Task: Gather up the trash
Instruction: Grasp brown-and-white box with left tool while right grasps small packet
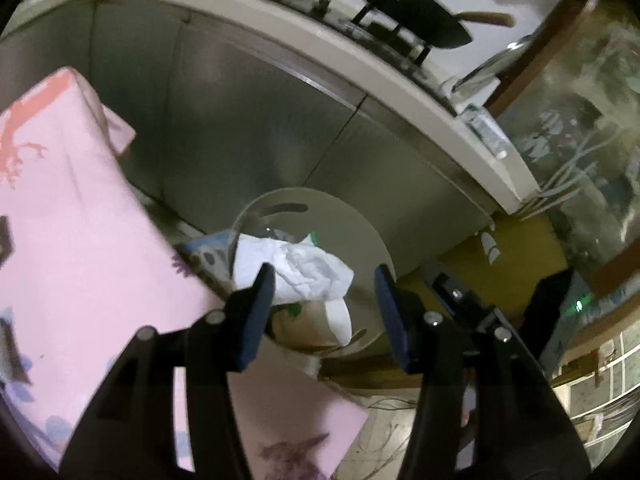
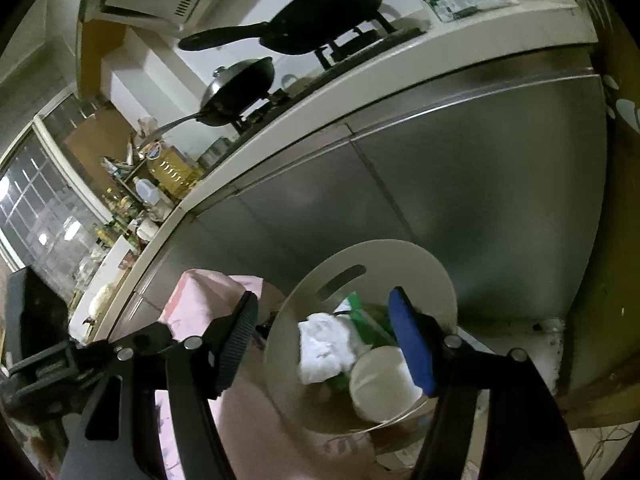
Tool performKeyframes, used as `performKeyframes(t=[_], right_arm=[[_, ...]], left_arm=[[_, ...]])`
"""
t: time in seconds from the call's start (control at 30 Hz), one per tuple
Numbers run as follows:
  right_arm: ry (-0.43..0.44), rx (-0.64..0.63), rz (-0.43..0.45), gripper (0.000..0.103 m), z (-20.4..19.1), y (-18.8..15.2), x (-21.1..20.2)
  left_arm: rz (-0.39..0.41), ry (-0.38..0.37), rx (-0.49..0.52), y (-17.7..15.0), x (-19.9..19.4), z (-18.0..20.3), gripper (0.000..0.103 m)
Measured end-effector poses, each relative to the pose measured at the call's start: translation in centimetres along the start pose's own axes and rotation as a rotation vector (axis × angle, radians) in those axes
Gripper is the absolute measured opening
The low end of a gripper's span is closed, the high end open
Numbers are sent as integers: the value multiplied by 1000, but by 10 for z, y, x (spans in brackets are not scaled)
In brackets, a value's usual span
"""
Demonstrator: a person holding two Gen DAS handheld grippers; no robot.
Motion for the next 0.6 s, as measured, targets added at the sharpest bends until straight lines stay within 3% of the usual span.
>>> performKeyframes(t=[0.13,0.27,0.37,0.43,0.6], right_arm=[[31,-15,-12,65,-23,-4,-3],[74,-43,-32,65,-54,-15,-4],[118,-83,-72,65,-85,-32,1],[156,-111,-120,65,-110,-51,6],[256,-109,-299,65,-162,-112,23]], left_arm=[[56,29,31,-9,-36,-12,49],[114,103,31,-20,-78,-47,49],[168,203,21,-32,-115,-90,52],[212,300,-31,-41,-148,-133,64],[272,518,-186,-65,-213,-231,65]])
Point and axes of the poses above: each gripper's, at about its wrist camera, not at the fingertips, and x roughly the way its jaws point, z to its right, y to its top, the point moved 10 cm from there along x, roughly the way its jaws point, and after that the axes turned 6 degrees about z, right-handed, at the moved point
